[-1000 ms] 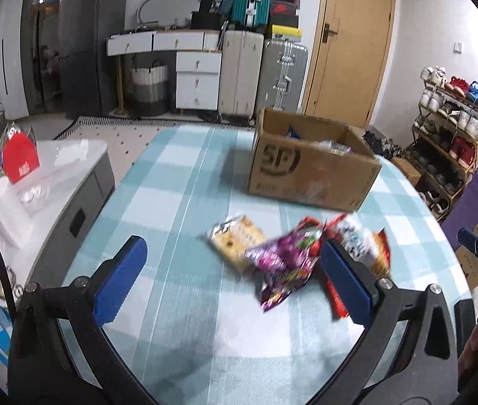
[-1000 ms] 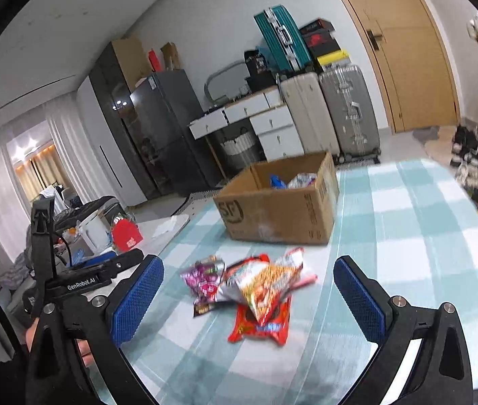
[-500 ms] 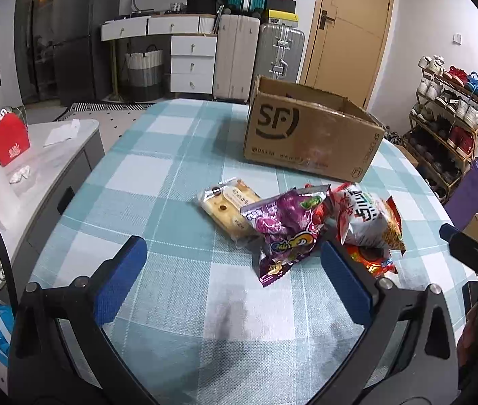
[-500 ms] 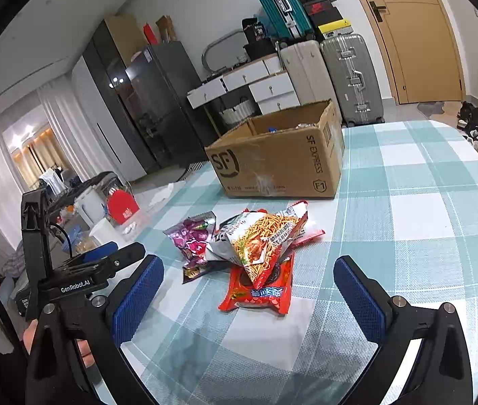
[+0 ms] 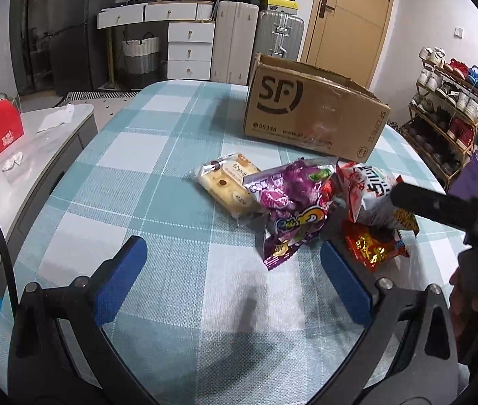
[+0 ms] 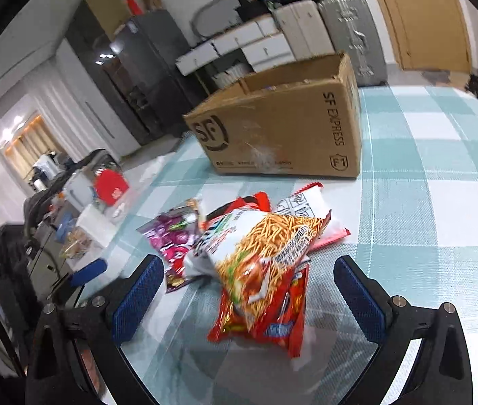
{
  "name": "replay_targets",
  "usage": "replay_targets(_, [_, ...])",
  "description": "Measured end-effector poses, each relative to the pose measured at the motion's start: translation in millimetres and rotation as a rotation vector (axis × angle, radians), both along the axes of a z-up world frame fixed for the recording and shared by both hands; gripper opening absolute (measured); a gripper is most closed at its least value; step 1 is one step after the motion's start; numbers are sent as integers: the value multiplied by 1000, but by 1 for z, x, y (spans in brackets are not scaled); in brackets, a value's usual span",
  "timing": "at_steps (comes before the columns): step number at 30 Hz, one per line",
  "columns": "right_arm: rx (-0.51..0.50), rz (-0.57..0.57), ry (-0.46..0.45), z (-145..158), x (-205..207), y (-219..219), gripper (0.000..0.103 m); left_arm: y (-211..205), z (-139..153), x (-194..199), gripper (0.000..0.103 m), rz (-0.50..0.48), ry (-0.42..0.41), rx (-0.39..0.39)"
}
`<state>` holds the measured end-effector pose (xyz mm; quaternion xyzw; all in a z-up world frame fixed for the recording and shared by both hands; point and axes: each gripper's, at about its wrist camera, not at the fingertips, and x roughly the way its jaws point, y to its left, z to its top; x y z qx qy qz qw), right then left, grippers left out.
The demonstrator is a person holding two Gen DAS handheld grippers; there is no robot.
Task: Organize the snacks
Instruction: 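Grasp the orange spicy-strip snack bag with the right gripper and lift it, then grasp the purple candy bag with the left gripper while the right holds the orange bag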
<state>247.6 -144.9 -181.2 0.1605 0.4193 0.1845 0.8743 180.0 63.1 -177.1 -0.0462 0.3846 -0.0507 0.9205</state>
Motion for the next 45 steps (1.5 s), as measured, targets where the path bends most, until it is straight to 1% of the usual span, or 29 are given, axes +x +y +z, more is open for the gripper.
replay_targets(3, [45, 2, 33, -4, 12, 5, 103, 0, -3, 2, 103, -5, 9, -11])
replay_targets(7, [53, -11, 36, -5, 22, 10, 103, 1, -5, 3, 103, -9, 15, -14])
replay_targets(14, [62, -59, 97, -15, 38, 11, 102, 0, -10, 1, 103, -16, 29, -19])
replay_targets(17, [91, -57, 104, -20, 33, 4, 76, 0, -12, 0, 103, -15, 37, -19])
replay_targets(19, [94, -55, 102, -21, 31, 1, 69, 0, -13, 0, 103, -14, 43, -22])
replay_targets(20, [87, -44, 103, -22, 30, 3, 64, -1, -13, 1, 103, -14, 44, -24])
replay_targets(21, [75, -36, 103, -23, 29, 4, 61, -1, -13, 0, 103, -14, 44, -23])
replay_targets(23, [49, -21, 92, -23, 25, 8, 59, -1, -12, 0, 103, -11, 42, -22])
replay_targets(25, [53, -24, 78, -22, 20, 7, 58, 0, -11, -1, 103, -12, 42, -23])
replay_targets(27, [69, -25, 58, -19, 15, 4, 53, -1, -12, -2, 103, -14, 46, -20])
replay_targets(30, [84, -12, 19, -10, 7, 2, 51, -1, -14, -3, 103, -15, 57, -19])
replay_targets(33, [118, -13, 7, -5, 0, -4, 50, -2, -14, -5, 103, -13, 62, -20])
replay_targets(35, [106, -21, 2, -2, -5, -7, 50, -1, -12, -5, 103, -29, 43, -20])
replay_targets(36, [89, -14, -8, 0, -10, -8, 50, 1, -9, -6, 103, -29, 21, -9])
replay_targets(38, [81, 3, -23, 3, -18, -10, 50, 4, -6, -6, 103, -21, 4, 2])
replay_targets(43, [111, 13, -18, 4, -39, -20, 49, 12, -5, 1, 103, -4, 32, -23])
replay_targets(45, [106, 23, -11, 1, -44, -23, 48, 13, -6, 3, 103, -1, 41, -28])
